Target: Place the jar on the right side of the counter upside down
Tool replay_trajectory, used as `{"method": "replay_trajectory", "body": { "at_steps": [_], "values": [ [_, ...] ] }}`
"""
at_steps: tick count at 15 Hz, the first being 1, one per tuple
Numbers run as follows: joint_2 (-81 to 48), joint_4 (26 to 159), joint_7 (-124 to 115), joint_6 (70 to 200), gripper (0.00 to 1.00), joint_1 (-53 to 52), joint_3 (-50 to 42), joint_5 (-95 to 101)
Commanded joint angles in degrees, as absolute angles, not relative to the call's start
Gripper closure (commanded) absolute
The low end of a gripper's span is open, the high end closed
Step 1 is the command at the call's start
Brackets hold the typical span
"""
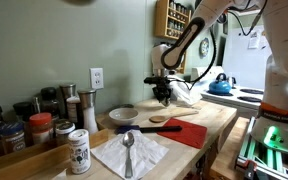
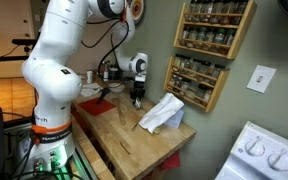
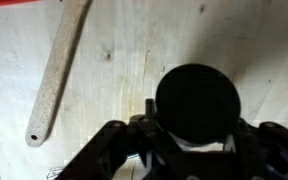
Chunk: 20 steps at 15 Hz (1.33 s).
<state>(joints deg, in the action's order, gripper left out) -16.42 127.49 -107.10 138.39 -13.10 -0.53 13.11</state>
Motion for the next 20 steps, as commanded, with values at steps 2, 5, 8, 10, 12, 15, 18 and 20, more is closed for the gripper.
{"method": "replay_trajectory", "body": {
  "at_steps": [2,5,8,10,12,15,18,20],
  "values": [
    [-19.41,125.97,-113.5,139.25,0.73,-15.4,-1.66,20.86],
    [-20.19,125.31,-111.18,139.41,0.42,-14.63,-0.47,19.56],
    [-20.81,125.14,-110.17,139.61,0.69,-14.4,-0.25,18.92],
    [-20.92,125.17,-109.48,139.77,0.73,-14.19,-0.05,18.3],
    [-20.46,125.42,-109.27,139.9,0.73,-14.08,-0.08,18.11],
    [-19.66,125.95,-107.94,140.39,0.21,-13.38,0.14,16.97],
    [-18.94,126.87,-104.81,143.1,0.01,-11.96,0.45,14.76],
    [-18.49,128.08,-100.06,147.63,0.0,-10.05,1.03,10.86]
  ]
}}
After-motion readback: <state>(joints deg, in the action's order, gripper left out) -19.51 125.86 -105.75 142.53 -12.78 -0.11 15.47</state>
